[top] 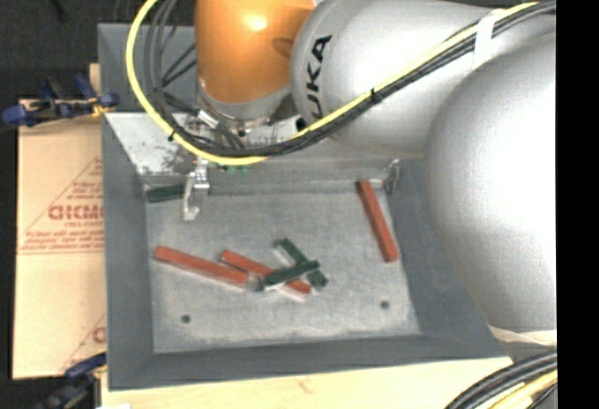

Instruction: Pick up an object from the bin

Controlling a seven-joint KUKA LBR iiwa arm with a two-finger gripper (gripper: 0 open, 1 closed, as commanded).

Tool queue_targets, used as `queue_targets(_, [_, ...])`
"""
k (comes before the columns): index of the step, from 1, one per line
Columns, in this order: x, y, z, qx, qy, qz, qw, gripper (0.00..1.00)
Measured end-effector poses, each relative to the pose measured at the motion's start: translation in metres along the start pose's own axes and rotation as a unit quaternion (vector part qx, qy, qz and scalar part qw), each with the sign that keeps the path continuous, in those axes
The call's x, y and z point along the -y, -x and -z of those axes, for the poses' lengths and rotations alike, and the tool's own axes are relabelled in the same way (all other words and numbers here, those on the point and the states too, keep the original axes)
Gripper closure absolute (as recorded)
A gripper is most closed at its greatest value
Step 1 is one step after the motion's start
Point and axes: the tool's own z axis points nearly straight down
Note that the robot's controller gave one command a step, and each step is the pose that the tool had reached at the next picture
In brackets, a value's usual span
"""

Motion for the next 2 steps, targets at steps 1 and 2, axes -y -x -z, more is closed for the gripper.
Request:
queue_targets(1, [0.003, 0.009, -0.043, 0.0041, -0.001, 0.038, 0.9993, 0.0])
queue_targets(2, [0.06, -0.003, -0.15, 0.0016, 0.003, 0.03, 0.9996, 1.0])
